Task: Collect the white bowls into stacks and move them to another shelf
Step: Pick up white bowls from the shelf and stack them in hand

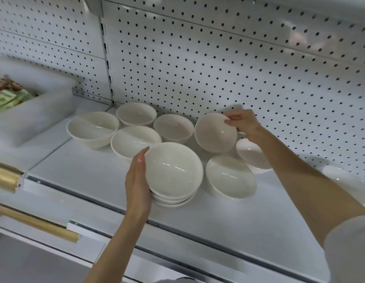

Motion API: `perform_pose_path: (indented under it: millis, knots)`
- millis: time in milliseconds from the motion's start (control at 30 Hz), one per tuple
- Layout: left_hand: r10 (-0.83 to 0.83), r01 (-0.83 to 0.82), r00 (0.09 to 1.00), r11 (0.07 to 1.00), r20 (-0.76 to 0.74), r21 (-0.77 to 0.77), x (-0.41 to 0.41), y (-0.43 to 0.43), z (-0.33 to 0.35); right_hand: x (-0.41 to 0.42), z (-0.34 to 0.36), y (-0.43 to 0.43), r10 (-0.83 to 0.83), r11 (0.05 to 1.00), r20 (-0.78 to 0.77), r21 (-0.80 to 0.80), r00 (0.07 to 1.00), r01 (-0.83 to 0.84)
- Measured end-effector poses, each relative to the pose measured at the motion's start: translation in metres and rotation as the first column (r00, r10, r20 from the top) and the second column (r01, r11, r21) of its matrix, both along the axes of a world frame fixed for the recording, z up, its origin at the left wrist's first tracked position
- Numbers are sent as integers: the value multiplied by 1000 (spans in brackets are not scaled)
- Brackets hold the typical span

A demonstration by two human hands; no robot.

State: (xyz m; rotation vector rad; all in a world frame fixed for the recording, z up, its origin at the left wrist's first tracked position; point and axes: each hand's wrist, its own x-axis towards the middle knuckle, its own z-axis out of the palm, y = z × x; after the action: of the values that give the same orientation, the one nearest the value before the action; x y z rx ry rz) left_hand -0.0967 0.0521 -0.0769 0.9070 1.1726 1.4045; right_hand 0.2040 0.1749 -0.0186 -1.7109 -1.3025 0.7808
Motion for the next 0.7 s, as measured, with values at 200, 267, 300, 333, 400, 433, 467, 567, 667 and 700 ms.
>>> perform_pose_path:
  millis: [200,267,300,333,400,433,467,567,667,700]
  knots:
    - [2,0,999,999,-41,46,-3,-4,1,-18,41,-25,-145,982,-40,113,989,149]
    - [-8,9,1000,999,-28,38,-4,-4,2,-30,55,-38,-175,975,-67,124,982,182]
    - [-15,15,1000,999,-21,32,-4,-5,2,-36,62,-45,-178,975,-79,123,981,187]
    - [-22,22,1000,999,-14,25,-4,-6,3,-43,67,-53,-172,976,-91,115,981,182]
    - [-36,36,999,999,5,4,-4,-7,4,-59,74,-68,-148,984,-123,84,981,159]
    - [-45,45,999,999,13,-7,-4,-7,6,-67,76,-76,-130,988,-145,67,981,141]
    - [-56,56,998,998,18,-12,-5,-8,6,-76,77,-84,-111,991,-164,54,980,122]
    - [-94,95,995,996,31,-5,-7,-9,7,-98,74,-104,-65,997,-188,37,980,73]
    - [-145,146,989,989,38,-9,-10,-10,10,-117,67,-117,-73,997,-187,13,980,77]
    - [-158,159,986,987,47,-22,-11,-9,11,-122,65,-121,-80,997,-190,6,978,83]
